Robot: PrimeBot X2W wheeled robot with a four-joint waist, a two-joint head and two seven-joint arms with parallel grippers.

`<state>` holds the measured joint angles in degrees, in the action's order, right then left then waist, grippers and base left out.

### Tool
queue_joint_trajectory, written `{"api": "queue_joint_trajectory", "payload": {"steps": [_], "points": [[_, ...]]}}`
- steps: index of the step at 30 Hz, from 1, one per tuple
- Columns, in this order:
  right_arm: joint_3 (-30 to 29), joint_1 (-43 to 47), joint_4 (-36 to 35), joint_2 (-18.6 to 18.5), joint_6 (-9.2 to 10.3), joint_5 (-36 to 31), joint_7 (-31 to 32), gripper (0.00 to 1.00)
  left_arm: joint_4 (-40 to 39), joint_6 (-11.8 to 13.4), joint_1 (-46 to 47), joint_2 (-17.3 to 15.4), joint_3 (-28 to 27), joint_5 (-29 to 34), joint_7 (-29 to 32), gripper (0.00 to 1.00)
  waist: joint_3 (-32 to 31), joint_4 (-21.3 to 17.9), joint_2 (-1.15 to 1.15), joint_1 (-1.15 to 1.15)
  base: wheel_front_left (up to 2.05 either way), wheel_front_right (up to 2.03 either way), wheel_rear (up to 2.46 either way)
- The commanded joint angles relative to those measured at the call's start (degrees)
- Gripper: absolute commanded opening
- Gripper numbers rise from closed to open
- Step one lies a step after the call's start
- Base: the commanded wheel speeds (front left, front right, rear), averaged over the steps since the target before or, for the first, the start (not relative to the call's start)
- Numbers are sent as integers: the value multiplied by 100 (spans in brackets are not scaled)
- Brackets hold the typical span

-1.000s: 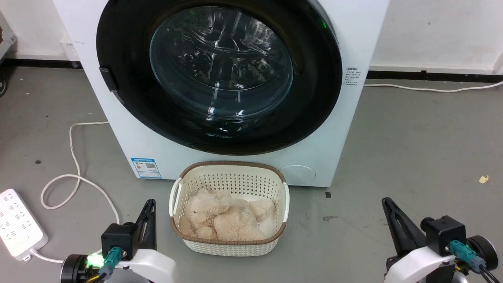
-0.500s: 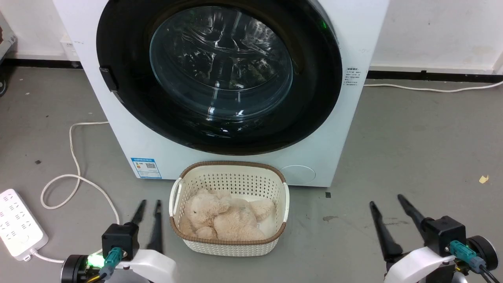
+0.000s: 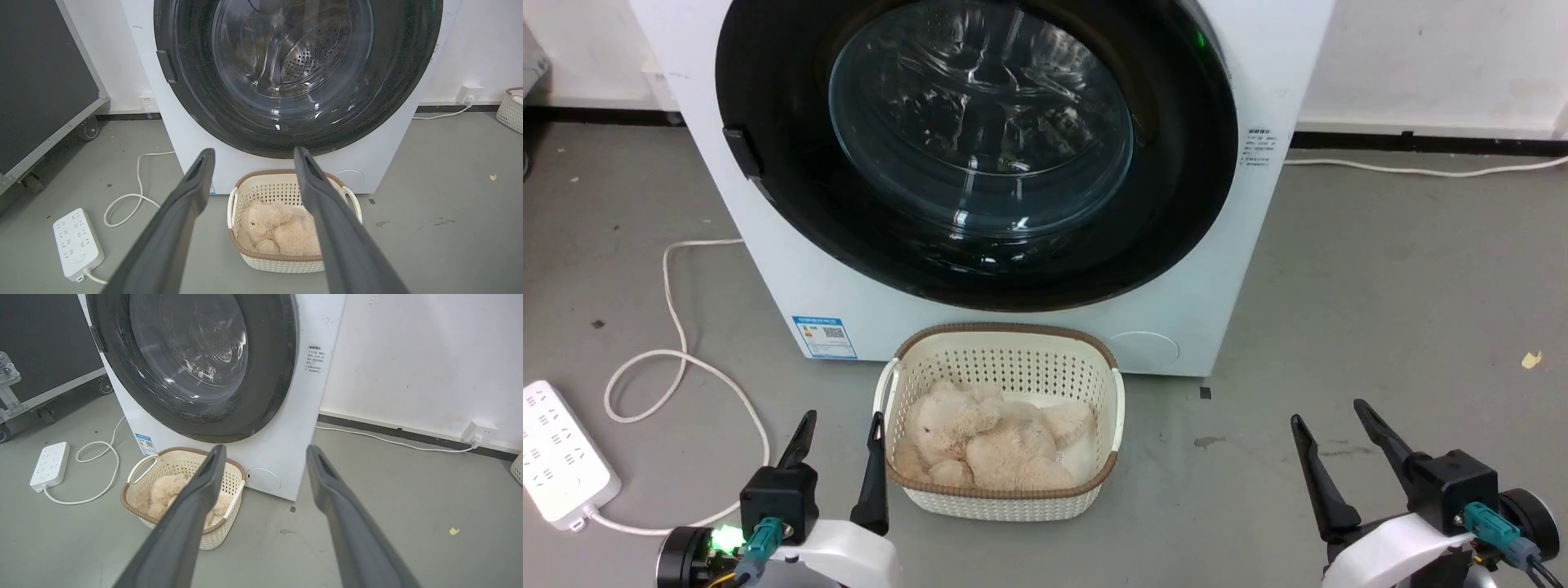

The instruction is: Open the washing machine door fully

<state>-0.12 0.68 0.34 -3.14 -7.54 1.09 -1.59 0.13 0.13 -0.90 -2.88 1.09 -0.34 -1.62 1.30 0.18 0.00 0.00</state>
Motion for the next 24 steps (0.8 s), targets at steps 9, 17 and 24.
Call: {"api": "queue_joint_trajectory", "payload": {"steps": [9, 17, 24], "points": [[-12, -300, -56, -32, 1, 101, -119, 100, -100, 84, 134, 0, 87, -47, -146, 100, 263, 56, 0, 0, 0, 0, 0], [-29, -781, -47, -188, 1, 345, -51, 100, -166, 125, 233, 0, 152, -68, -242, 100, 502, 98, 0, 0, 0, 0, 0], [-95, -1304, 88, -364, 2, 639, 45, 100, -215, 157, 290, -2, 205, -72, -326, 100, 664, 130, 0, 0, 0, 0, 0]]}}
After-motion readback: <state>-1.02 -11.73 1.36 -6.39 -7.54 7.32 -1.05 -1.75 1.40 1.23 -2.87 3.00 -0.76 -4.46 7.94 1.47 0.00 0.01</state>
